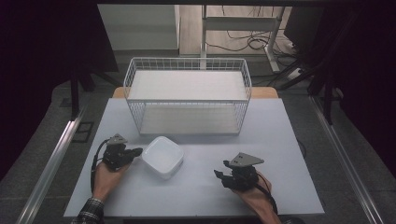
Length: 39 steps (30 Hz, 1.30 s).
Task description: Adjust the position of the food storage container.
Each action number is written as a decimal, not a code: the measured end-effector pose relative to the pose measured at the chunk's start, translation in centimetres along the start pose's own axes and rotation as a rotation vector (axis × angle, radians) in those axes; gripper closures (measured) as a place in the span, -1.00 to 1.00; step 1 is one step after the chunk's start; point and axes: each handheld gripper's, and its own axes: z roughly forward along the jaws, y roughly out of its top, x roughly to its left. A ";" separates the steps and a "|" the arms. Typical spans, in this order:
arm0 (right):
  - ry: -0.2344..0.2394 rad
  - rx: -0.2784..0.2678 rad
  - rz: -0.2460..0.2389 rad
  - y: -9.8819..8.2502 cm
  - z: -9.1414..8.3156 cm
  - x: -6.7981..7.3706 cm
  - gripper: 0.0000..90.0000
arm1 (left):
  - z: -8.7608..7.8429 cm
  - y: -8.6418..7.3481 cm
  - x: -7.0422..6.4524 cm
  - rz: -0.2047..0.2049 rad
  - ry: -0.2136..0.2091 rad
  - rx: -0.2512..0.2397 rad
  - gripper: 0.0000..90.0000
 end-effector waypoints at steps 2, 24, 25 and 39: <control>0.020 0.010 -0.006 0.1 0.1 0.1 0.31 | 0.0 0.0 -0.2 -0.003 -0.028 0.003 1.00; 0.096 0.061 -0.030 0.3 1.7 1.1 0.92 | 0.5 -0.2 -6.3 0.019 -0.202 0.056 1.00; 0.098 0.058 -0.028 0.3 1.8 1.0 0.93 | 0.6 -0.2 -6.6 0.019 -0.211 0.057 1.00; 0.100 0.065 -0.020 0.4 2.1 0.2 0.92 | 2.1 0.5 -8.8 0.053 -0.257 0.068 1.00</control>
